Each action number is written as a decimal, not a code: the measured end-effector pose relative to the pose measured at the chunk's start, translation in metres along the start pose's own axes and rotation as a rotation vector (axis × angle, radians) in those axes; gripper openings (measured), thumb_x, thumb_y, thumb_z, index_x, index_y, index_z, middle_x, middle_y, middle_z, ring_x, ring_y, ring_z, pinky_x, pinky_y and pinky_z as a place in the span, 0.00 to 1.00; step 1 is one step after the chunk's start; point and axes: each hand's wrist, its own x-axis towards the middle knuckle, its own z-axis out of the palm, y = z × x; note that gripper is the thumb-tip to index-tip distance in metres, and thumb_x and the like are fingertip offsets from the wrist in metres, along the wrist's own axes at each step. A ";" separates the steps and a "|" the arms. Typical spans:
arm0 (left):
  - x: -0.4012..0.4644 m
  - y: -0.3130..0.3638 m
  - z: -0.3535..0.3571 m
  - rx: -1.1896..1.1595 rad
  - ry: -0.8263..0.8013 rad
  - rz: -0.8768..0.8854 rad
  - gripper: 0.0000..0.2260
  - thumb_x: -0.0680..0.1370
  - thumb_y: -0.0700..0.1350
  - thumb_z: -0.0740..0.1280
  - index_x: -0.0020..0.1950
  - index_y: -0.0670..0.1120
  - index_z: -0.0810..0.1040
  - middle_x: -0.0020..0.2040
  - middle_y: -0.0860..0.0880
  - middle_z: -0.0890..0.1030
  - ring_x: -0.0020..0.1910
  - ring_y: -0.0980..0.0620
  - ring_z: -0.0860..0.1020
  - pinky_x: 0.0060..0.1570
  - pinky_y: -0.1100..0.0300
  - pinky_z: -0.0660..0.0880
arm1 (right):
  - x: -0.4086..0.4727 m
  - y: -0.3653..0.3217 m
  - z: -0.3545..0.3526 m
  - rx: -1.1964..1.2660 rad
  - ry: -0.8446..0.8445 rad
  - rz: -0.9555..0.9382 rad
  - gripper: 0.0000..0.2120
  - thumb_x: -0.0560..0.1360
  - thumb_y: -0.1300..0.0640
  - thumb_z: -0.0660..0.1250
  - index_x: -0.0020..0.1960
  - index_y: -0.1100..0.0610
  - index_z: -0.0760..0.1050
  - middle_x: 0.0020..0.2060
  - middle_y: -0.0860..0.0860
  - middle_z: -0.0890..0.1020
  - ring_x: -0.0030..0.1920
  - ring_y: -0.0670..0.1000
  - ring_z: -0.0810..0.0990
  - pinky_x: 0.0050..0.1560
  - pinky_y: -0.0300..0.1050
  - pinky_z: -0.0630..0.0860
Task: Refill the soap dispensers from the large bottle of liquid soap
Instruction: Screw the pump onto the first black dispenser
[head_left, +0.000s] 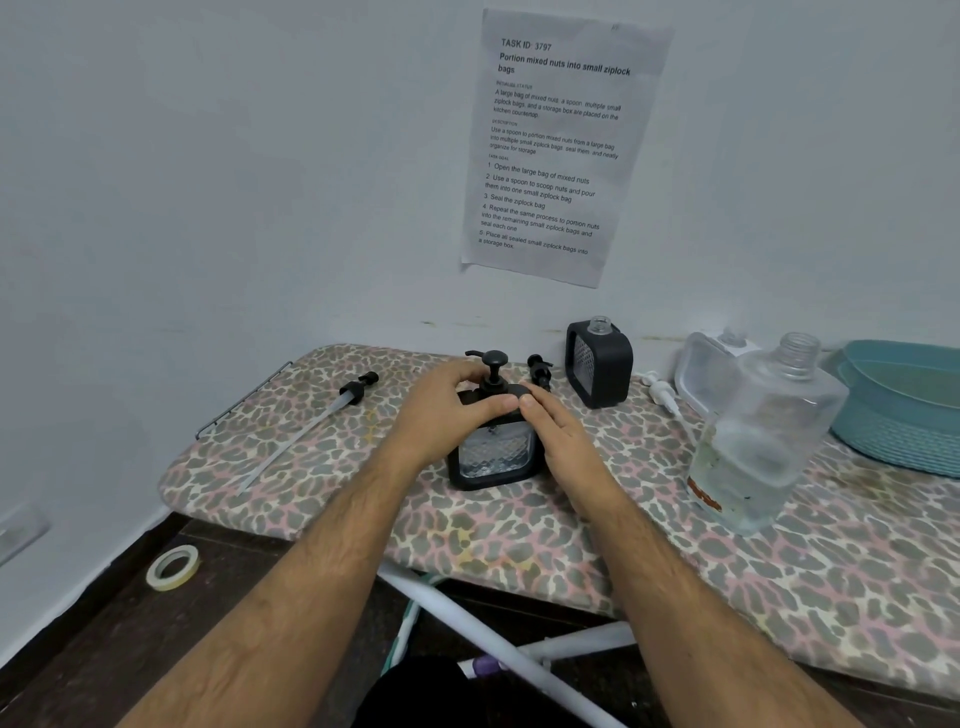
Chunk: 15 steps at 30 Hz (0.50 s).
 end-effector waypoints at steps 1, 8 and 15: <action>-0.001 0.001 0.002 0.001 0.040 -0.014 0.22 0.71 0.60 0.74 0.61 0.51 0.80 0.56 0.59 0.78 0.55 0.61 0.75 0.52 0.66 0.67 | 0.001 -0.001 -0.001 0.003 0.003 0.005 0.07 0.82 0.50 0.62 0.56 0.40 0.76 0.52 0.38 0.81 0.48 0.31 0.80 0.47 0.26 0.74; -0.002 0.003 0.005 -0.011 0.153 -0.041 0.16 0.69 0.58 0.77 0.51 0.51 0.80 0.50 0.59 0.79 0.51 0.61 0.75 0.46 0.75 0.64 | 0.006 -0.003 0.004 -0.038 0.053 0.004 0.20 0.82 0.43 0.60 0.70 0.48 0.73 0.65 0.46 0.77 0.65 0.45 0.76 0.69 0.50 0.71; 0.002 0.000 0.003 0.033 0.113 0.068 0.15 0.73 0.54 0.74 0.54 0.45 0.83 0.54 0.54 0.81 0.52 0.60 0.74 0.47 0.76 0.62 | 0.005 -0.002 0.006 -0.071 0.060 -0.005 0.26 0.76 0.36 0.61 0.70 0.46 0.73 0.65 0.44 0.78 0.66 0.45 0.75 0.71 0.54 0.70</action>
